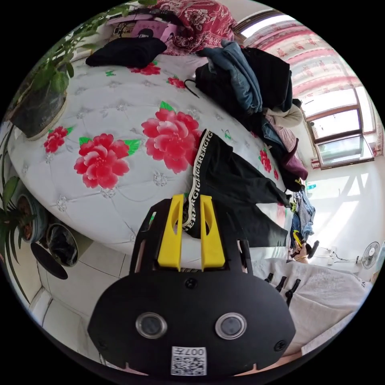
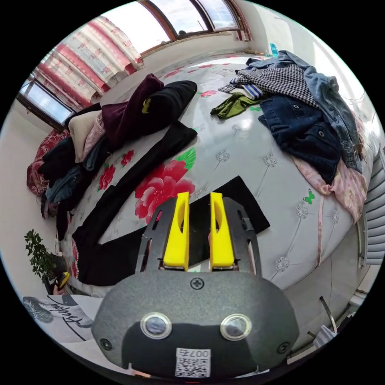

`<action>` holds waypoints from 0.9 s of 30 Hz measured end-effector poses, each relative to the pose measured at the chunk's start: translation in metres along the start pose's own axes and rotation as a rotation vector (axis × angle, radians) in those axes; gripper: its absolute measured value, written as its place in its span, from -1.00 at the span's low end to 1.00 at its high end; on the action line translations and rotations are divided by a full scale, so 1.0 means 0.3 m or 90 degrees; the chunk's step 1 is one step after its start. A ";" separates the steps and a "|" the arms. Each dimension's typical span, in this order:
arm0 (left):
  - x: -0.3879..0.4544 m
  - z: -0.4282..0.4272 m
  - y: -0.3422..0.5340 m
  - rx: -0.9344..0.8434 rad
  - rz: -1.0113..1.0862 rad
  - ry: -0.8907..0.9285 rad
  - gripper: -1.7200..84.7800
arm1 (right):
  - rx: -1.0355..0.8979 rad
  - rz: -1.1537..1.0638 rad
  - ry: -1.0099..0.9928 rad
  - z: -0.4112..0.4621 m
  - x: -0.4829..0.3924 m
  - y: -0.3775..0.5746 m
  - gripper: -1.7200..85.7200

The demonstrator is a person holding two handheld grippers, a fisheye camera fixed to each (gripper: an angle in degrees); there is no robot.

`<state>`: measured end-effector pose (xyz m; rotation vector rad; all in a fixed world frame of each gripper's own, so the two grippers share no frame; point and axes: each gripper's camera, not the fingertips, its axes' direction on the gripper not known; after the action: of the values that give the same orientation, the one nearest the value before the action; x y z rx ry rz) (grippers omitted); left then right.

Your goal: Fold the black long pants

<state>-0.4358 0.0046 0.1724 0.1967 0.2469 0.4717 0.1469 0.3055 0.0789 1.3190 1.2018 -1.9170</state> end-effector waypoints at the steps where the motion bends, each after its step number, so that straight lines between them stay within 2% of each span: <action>1: 0.026 -0.053 -0.026 0.023 0.014 -0.016 -0.79 | 0.001 -0.031 -0.001 0.010 -0.041 -0.035 -0.87; 6: 0.200 -0.054 -0.198 0.061 0.094 -0.071 -0.75 | -0.008 -0.111 -0.003 0.091 -0.182 -0.193 -0.86; 16: 0.564 0.428 -0.597 -0.045 0.228 -0.148 -0.72 | -0.028 -0.165 0.072 0.266 -0.363 -0.572 -0.81; 20: 0.586 0.581 -0.657 -0.106 0.227 -0.212 -0.82 | -0.071 -0.144 0.101 0.368 -0.342 -0.692 -0.82; 22: 0.599 0.577 -0.651 -0.082 0.240 -0.251 -0.84 | -0.104 -0.133 0.100 0.417 -0.325 -0.721 -0.85; 24: 0.591 0.567 -0.653 -0.080 0.236 -0.244 -0.88 | -0.135 -0.116 0.100 0.453 -0.307 -0.739 -0.90; 27: 0.540 0.518 -0.659 -0.077 0.203 -0.202 -0.96 | -0.094 -0.116 0.102 0.411 -0.296 -0.750 -0.95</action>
<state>-0.1692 -0.1118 0.2416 0.1900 -0.1263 0.7607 -0.0541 0.2978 0.2614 1.3453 1.5599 -1.8293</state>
